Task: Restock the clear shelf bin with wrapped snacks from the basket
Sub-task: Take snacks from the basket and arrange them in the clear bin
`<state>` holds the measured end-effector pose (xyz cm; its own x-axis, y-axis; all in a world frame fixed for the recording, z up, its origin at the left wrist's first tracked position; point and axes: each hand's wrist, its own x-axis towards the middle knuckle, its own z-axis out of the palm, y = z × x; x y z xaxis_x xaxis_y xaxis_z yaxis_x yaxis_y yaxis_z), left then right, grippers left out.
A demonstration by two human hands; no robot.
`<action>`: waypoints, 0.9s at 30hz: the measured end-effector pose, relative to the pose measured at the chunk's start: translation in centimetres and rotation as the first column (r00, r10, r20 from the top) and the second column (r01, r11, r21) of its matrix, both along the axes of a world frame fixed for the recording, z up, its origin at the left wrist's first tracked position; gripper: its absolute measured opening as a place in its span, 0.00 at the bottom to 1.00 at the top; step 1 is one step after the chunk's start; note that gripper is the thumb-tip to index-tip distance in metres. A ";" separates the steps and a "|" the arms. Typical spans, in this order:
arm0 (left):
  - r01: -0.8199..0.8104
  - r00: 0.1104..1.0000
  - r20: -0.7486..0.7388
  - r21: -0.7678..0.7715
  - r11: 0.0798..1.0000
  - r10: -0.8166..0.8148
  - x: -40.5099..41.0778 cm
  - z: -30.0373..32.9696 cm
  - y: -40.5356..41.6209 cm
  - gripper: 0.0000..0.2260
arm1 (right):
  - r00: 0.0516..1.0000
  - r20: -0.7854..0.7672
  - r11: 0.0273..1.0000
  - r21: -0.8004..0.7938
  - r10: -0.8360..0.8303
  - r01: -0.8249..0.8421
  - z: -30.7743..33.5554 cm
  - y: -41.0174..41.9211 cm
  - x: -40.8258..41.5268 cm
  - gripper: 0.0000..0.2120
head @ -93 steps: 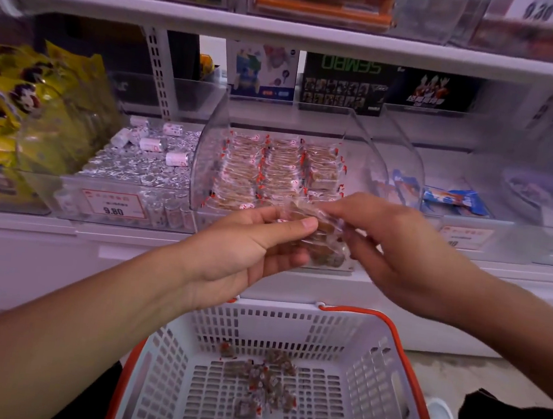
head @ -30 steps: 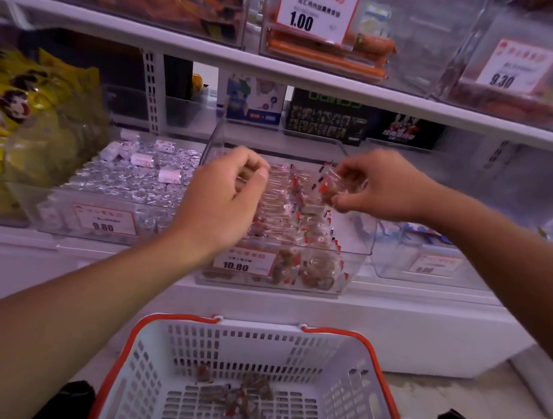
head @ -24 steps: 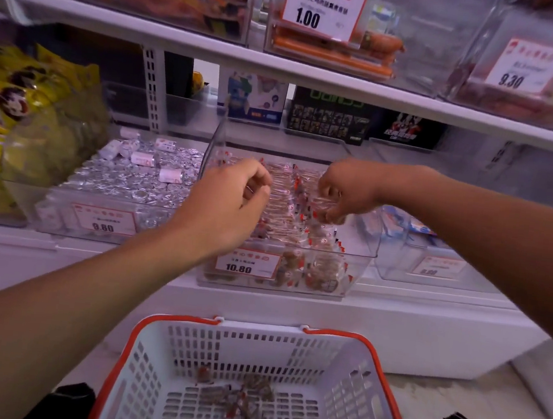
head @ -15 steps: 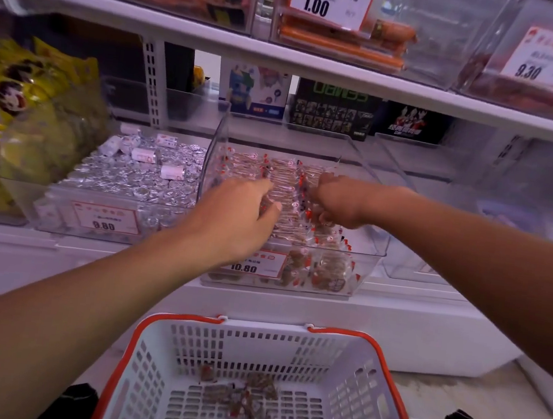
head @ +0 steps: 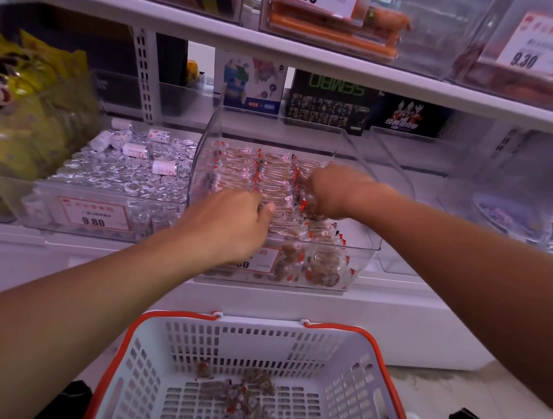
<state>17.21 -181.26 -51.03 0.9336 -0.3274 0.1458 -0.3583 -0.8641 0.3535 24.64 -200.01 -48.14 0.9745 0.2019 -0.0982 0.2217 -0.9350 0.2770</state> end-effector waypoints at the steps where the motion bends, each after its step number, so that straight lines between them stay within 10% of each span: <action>1: 0.003 1.000 -0.002 0.012 1.000 -0.003 0.0 0.0 0.0 0.19 | 1.000 0.027 1.000 0.018 -0.010 0.010 0.1 -0.2 -0.1 0.03; 10: 0.008 1.000 -0.016 0.017 1.000 -0.008 0.2 -0.1 -0.1 0.20 | 0.981 0.033 0.949 0.262 -0.190 0.175 1.0 0.1 -0.2 0.18; 22: -0.001 1.000 0.016 -0.065 0.998 0.002 0.8 -0.5 0.0 0.20 | 0.983 0.176 0.927 0.376 -0.054 -0.016 1.3 -0.1 -0.5 0.20; 27: -0.010 1.000 0.029 -0.045 0.999 0.012 1.0 -0.7 -0.2 0.18 | 0.976 -0.213 0.690 0.702 -0.035 0.178 -0.5 0.9 -0.8 0.16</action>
<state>18.24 -181.44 -51.76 0.9322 -0.3095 0.1878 -0.3596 -0.8514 0.3817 23.83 -199.14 -48.62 0.9754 0.1760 -0.1326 0.0839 -0.8530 -0.5151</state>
